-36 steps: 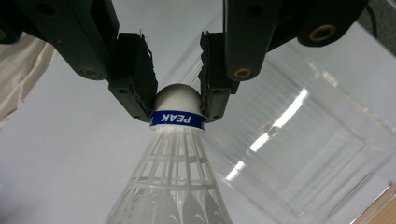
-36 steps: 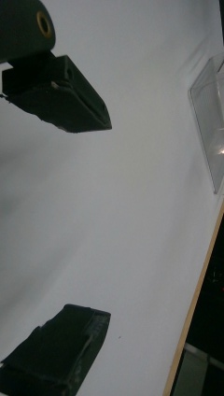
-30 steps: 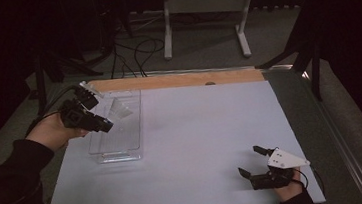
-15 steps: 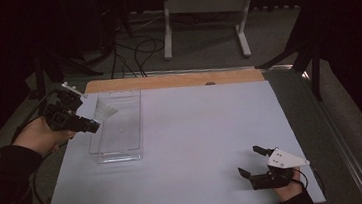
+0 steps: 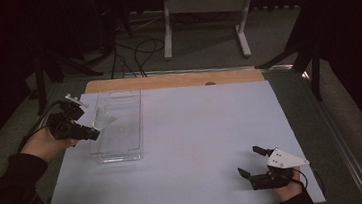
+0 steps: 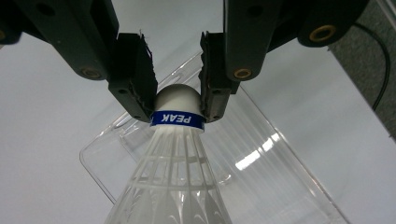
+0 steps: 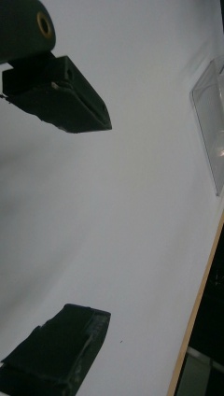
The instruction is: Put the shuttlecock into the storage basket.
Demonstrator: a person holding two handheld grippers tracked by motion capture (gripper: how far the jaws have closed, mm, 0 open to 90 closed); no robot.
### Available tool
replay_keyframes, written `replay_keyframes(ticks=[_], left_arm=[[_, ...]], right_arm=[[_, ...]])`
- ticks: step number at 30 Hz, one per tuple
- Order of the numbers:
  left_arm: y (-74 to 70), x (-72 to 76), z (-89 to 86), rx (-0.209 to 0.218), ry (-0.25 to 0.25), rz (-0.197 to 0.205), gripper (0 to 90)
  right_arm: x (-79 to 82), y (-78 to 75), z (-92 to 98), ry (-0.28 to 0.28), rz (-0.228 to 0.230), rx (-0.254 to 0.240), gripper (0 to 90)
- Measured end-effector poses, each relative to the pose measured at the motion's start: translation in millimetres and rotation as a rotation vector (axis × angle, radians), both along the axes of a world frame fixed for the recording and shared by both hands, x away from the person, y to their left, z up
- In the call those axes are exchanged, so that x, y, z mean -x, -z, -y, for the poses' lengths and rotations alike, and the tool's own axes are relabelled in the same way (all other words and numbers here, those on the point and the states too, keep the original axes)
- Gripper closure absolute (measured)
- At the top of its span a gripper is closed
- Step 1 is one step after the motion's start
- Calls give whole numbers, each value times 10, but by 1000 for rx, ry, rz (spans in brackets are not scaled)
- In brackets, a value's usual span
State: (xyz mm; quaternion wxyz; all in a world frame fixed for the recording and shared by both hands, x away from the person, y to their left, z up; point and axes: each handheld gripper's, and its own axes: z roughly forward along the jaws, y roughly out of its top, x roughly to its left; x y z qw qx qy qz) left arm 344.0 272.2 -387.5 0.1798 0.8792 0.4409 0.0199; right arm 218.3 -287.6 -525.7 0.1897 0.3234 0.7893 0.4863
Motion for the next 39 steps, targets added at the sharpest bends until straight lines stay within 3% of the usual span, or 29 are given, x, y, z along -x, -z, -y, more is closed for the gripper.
replay_keyframes(ticks=[9,11,15,24,39], left_arm=[[225,-8,-57,0,-1,-16,665],[257,-9,-64,-2,12,-3,665],[327,-13,-68,-15,38,-16,665],[394,-27,-77,-47,30,-11,664],[478,-100,-20,-106,54,-65,663]], right_arm=[[1,-3,4,3,4,-3,84],[2,-2,4,2,2,1,83],[0,2,1,0,0,2,83],[-2,6,-1,-1,-3,3,83],[-3,7,2,0,-6,1,84]])
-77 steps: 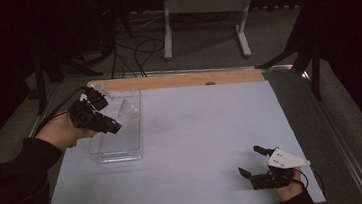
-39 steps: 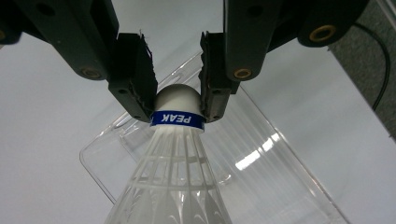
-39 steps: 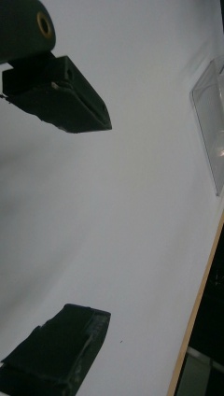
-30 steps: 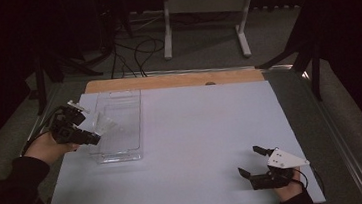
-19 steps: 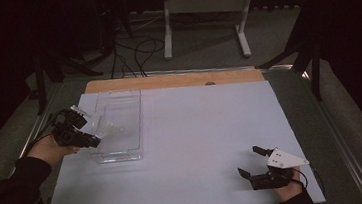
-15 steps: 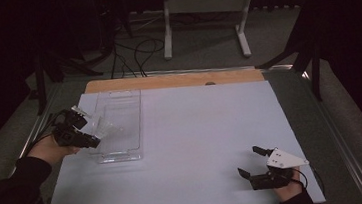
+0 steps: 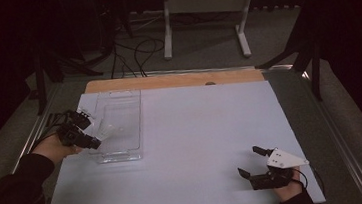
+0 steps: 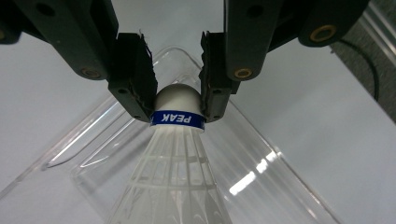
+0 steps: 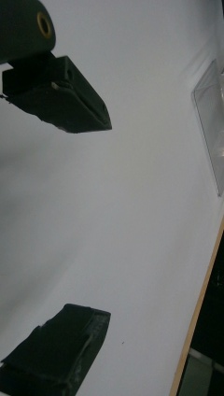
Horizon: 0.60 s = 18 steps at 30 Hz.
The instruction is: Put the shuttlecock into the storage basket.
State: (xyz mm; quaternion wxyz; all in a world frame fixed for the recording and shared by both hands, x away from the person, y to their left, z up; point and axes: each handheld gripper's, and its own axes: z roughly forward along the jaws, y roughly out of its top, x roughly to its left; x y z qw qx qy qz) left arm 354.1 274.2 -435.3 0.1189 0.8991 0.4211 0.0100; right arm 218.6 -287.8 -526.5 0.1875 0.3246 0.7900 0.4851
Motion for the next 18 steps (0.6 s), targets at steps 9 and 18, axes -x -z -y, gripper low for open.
replay_keyframes(ticks=[9,18], left_arm=[[2,-54,80,-44,-14,-40,660],[-45,-42,107,-54,-9,-52,566]], right_arm=[[0,-1,3,1,-2,-1,84],[-1,-4,7,2,6,0,84]])
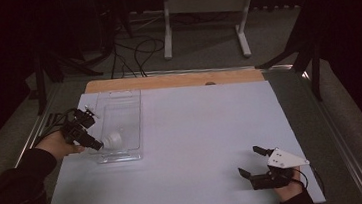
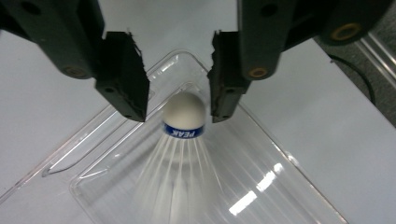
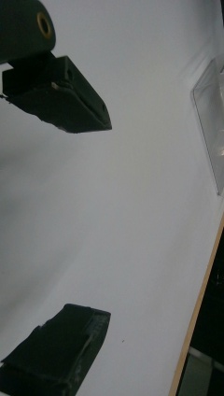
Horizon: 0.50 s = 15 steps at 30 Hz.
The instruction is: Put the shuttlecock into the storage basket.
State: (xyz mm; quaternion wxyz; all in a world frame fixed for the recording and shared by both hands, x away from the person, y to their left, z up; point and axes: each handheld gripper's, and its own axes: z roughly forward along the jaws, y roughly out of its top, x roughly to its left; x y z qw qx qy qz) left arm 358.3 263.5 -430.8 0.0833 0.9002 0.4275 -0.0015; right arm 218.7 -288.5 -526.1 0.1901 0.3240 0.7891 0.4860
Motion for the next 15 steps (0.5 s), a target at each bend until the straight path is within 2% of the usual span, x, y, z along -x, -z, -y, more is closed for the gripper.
replay_keyframes(ticks=[6,8,15], left_arm=[[-65,12,-18,0,-33,18,374],[-76,20,-19,9,-45,21,330],[-103,44,5,0,-54,36,188]], right_arm=[[0,-1,0,0,0,0,84],[1,-2,-2,1,1,2,84],[3,-5,-2,1,1,2,84]])
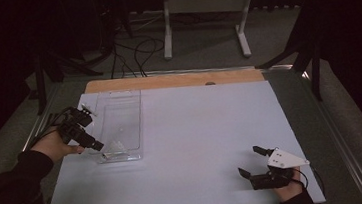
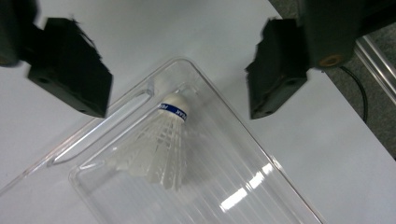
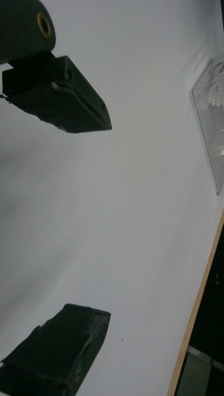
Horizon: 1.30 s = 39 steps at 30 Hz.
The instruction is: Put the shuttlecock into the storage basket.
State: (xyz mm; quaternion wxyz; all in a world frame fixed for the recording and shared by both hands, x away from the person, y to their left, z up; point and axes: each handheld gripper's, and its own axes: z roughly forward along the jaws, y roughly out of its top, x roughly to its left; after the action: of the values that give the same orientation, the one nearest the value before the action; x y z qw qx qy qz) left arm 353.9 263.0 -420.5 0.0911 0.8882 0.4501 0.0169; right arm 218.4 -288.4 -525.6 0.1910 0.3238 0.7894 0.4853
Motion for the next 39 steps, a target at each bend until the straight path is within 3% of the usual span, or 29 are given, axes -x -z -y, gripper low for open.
replay_keyframes(ticks=[3,5,9,17,27,32,35,39], left_arm=[[-32,-4,14,25,-4,8,119],[-47,8,31,46,18,10,0],[-71,6,61,62,28,29,0],[-82,11,145,95,100,65,0],[-163,-73,228,148,80,109,0],[-185,-94,319,153,101,118,0],[-198,-91,381,157,120,147,0],[-226,-73,473,153,167,159,0]], right_arm=[[-1,0,0,0,0,0,83],[0,1,0,0,0,1,84],[-2,4,-1,0,-1,-1,84],[-1,0,3,1,2,-3,84],[-1,0,6,4,3,-2,83],[0,-1,5,3,3,-2,84],[1,0,8,5,1,-2,84],[1,-1,7,2,2,-2,83]])
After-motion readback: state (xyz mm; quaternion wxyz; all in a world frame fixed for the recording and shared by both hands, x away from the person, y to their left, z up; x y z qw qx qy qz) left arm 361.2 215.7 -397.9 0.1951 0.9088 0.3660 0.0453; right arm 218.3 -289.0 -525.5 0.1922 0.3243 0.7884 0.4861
